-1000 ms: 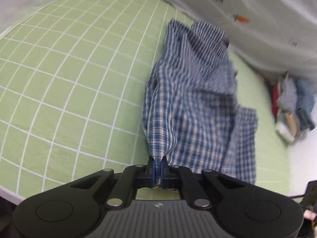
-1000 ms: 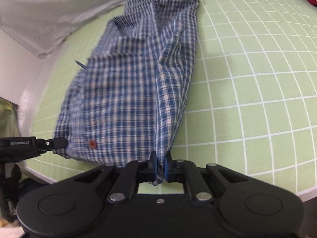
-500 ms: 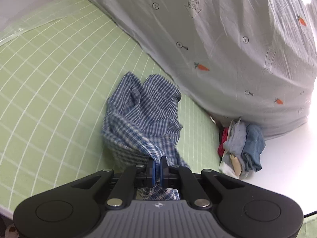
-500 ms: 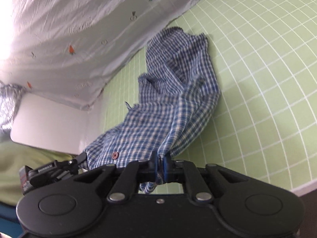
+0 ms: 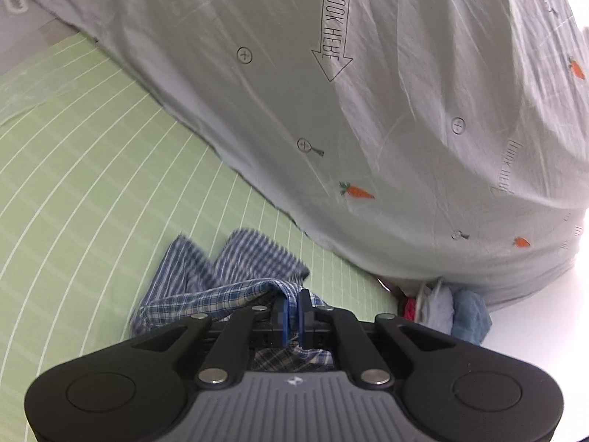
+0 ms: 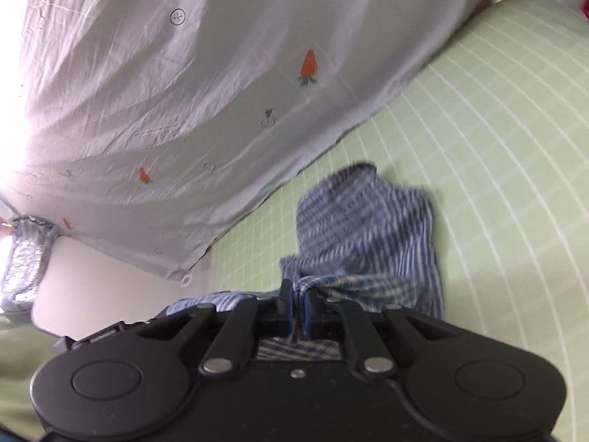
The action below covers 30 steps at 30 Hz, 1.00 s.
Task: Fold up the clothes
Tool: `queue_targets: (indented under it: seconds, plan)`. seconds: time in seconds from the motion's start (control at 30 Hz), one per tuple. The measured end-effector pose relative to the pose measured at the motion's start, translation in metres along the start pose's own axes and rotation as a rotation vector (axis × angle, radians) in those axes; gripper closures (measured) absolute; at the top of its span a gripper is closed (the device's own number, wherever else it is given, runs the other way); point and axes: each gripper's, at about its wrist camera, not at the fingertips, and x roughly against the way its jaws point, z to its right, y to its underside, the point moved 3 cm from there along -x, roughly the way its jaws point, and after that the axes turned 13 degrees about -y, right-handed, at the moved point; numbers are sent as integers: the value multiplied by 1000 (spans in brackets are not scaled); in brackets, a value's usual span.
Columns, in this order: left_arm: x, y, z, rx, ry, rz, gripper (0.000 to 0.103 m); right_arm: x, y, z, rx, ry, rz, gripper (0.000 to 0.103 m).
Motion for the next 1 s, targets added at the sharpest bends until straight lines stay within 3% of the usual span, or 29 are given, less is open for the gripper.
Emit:
queue_targets:
  seconds: [0.03,0.07,0.17,0.2,0.23,0.3,0.43,0.6,0.77,1.0]
  plan:
    - [-11,-6,3,-10,-19,13,96,-9,-10,2,15,15,6,96]
    - [-24,-11,6,-26,-53,23,88,-20,-20,5,33,37,13,95]
    - [-57,-28,11,-75,-173,81,48,-51,-45,15,85,123,38,77]
    - [-64,-32,12,-103,-209,98,34,-59,-52,19,102,159,52,65]
    - [-71,-34,13,-132,-238,111,29,-66,-56,21,123,194,72,48]
    - [-82,-32,10,-198,-281,103,20,-76,-61,26,158,235,83,38]
    - [-100,-9,-10,-285,-361,14,17,-88,-55,41,169,290,79,23]
    - [-122,21,-42,-317,-419,-112,17,-104,-32,72,101,343,-4,22]
    - [-134,28,-59,-281,-405,-162,12,-118,-16,98,48,377,-67,20]
    - [-153,29,-57,-309,-404,-204,10,-134,-15,108,66,371,-110,16]
